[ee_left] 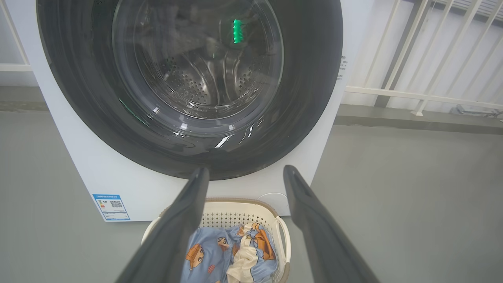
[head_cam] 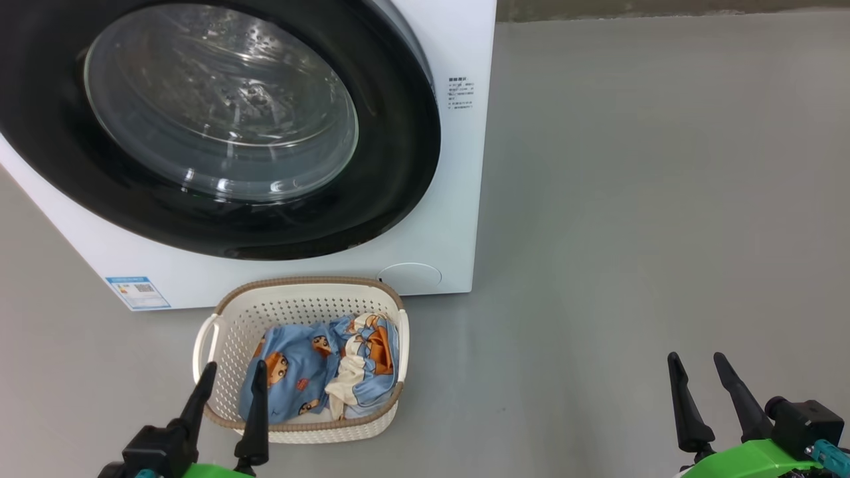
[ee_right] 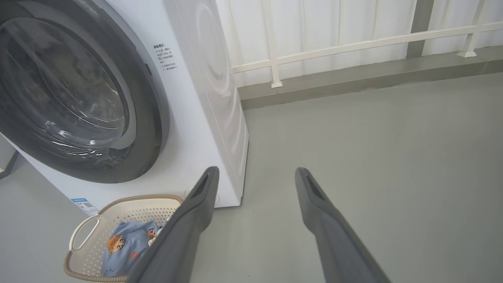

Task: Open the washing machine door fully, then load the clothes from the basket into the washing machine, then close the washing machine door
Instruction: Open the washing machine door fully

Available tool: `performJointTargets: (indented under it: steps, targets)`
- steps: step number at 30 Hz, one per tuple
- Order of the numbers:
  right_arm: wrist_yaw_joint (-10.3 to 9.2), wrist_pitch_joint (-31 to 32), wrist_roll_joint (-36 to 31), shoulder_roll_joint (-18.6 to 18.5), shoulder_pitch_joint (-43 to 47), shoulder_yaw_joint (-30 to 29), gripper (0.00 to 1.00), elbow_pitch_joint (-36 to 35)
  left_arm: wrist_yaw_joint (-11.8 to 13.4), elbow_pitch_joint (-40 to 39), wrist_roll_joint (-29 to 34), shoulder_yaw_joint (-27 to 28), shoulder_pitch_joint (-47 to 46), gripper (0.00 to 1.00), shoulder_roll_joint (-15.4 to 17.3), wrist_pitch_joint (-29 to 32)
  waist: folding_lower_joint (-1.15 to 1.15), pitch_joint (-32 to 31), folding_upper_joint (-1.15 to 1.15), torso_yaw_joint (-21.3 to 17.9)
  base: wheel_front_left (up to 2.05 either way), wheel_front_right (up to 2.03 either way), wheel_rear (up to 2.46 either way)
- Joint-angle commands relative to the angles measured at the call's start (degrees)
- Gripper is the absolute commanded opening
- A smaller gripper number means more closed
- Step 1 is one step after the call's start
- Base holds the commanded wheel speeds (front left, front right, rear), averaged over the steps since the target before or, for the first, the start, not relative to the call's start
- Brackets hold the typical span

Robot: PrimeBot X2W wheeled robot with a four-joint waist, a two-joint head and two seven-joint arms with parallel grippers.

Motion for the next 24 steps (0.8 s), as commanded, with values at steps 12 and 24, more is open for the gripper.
performJointTargets:
  steps: [12,24]
  targets:
    - [0.01,-0.71,9.68,-0.85,-8.3,2.86,0.0,-2.91,1.15,-2.35,-1.98,-0.92,-0.24,1.0,0.71,-0.61,0.0,-0.11,0.0,0.86,0.0,0.0,0.0]
    - [0.01,-0.71,38.27,-4.55,-21.88,4.6,0.0,-8.94,2.44,-3.11,-4.58,-4.6,-0.99,1.0,0.71,-0.61,0.0,1.67,0.0,3.54,0.0,0.0,0.0]
